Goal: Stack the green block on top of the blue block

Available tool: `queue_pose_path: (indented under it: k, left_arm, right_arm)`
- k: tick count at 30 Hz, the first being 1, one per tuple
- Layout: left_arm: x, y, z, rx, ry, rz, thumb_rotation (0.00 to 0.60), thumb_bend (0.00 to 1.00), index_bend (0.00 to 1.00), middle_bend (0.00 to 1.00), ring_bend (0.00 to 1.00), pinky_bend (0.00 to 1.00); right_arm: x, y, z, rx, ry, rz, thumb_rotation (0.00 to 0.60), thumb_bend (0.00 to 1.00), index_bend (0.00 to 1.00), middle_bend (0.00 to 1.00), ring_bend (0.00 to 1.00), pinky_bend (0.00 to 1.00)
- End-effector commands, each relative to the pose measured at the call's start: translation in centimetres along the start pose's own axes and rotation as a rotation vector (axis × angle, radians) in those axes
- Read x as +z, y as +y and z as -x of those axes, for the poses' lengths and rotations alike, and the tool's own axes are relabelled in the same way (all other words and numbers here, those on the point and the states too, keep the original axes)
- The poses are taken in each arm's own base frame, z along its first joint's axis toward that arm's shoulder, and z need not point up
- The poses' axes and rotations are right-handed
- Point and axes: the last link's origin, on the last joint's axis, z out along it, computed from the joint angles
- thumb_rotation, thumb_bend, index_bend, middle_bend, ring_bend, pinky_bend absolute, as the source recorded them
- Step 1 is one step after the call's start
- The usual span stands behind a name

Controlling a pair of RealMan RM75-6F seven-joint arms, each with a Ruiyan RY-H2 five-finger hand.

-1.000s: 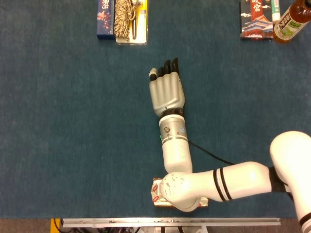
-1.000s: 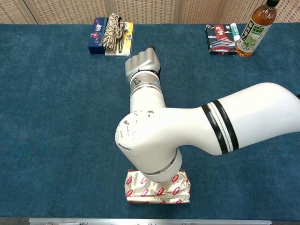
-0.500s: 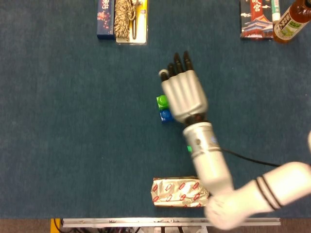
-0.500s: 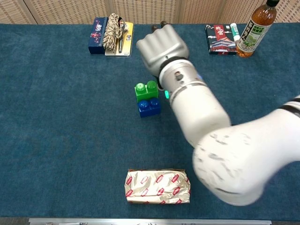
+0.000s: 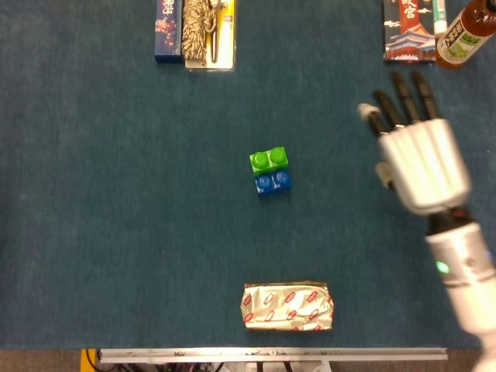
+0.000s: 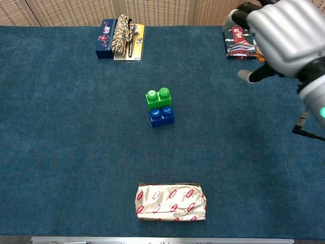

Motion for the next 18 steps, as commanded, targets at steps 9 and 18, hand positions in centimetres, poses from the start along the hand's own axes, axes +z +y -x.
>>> queue_pose_path:
  k: [9, 18]
  left_arm:
    - [0.5, 3.8, 0.5, -0.014, -0.024, 0.05, 0.6, 0.23, 0.25, 0.13, 0.0, 0.1]
    - [0.6, 4.1, 1.3, -0.036, -0.021, 0.03, 0.6, 0.23, 0.25, 0.14, 0.0, 0.1]
  right_arm:
    - [-7.7, 11.8, 3.9, 0.077, 0.187, 0.246, 0.6, 0.17, 0.33, 0.25, 0.06, 0.08]
    - [-9.7, 15.0, 6.2, 0.129, 0.22, 0.338, 0.6, 0.17, 0.33, 0.25, 0.06, 0.08]
